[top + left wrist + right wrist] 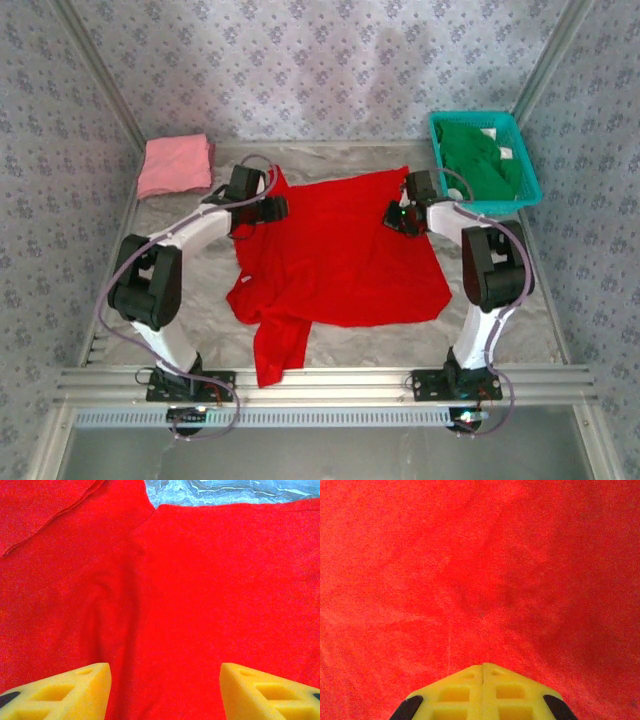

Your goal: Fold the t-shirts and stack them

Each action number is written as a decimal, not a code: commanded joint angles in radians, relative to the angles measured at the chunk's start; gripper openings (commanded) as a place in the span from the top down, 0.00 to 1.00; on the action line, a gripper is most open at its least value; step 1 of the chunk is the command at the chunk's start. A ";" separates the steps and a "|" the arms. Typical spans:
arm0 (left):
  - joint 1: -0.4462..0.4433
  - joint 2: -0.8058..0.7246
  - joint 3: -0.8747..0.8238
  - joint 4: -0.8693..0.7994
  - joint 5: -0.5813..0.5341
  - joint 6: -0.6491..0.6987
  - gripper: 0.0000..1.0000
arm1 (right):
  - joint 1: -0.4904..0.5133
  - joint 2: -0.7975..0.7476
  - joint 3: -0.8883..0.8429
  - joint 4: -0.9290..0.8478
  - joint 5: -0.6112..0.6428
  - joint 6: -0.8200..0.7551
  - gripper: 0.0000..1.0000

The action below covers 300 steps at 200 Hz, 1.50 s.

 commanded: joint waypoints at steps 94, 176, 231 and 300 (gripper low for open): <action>0.012 0.170 0.048 0.088 -0.003 0.018 0.46 | 0.006 0.101 0.146 -0.107 0.032 0.090 1.00; 0.108 0.608 0.711 -0.154 0.058 0.106 0.47 | -0.006 0.049 0.097 0.068 0.006 0.305 1.00; 0.136 0.095 0.294 -0.052 -0.066 0.010 0.51 | 0.097 -0.160 0.100 -0.060 0.158 0.122 1.00; 0.093 0.029 -0.023 -0.077 -0.144 -0.066 0.61 | 0.123 -0.184 0.066 -0.084 0.238 0.070 1.00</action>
